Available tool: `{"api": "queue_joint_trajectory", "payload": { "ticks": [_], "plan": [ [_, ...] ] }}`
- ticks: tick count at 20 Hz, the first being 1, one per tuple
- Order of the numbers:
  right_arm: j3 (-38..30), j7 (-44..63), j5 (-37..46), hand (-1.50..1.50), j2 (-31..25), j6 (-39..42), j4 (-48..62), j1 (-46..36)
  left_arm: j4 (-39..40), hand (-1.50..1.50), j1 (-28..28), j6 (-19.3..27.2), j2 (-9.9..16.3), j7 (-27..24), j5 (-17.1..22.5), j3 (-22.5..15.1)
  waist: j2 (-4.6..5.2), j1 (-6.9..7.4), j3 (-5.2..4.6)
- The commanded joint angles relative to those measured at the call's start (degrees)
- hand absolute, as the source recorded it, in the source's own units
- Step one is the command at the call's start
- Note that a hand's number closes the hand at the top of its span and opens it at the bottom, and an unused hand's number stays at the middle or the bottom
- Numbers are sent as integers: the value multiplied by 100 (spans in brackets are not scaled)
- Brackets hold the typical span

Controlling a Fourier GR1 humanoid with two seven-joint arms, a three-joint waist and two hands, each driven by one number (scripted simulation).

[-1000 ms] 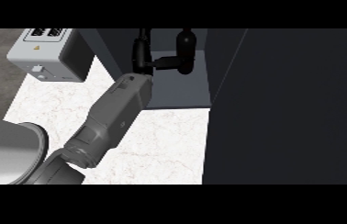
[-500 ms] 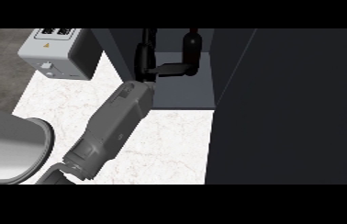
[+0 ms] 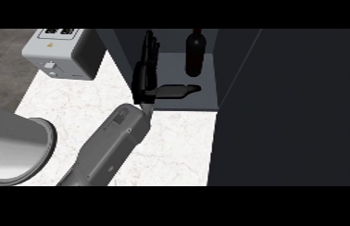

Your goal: Pick up the wine, place it into the cabinet and close the cabinet

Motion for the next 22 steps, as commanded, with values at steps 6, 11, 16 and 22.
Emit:
{"api": "queue_joint_trajectory", "payload": {
  "ticks": [6,11,16,22],
  "plan": [
    [450,392,97,-150,-14,-149,-1099,246,-2515,-150,1959,399,398,466,-270,-740,17,-32,-3],
    [236,919,-86,-150,-110,-352,-1379,-23,-3500,-150,2494,728,407,590,-605,-1220,38,-66,-5],
    [21,627,-398,150,-442,113,-1052,194,-4558,-150,3512,874,580,505,-831,-1669,49,-85,0],
    [1194,904,-575,150,-963,899,-910,168,-5078,-150,4059,770,1257,531,-810,-1497,37,-26,-6]
  ]
}}
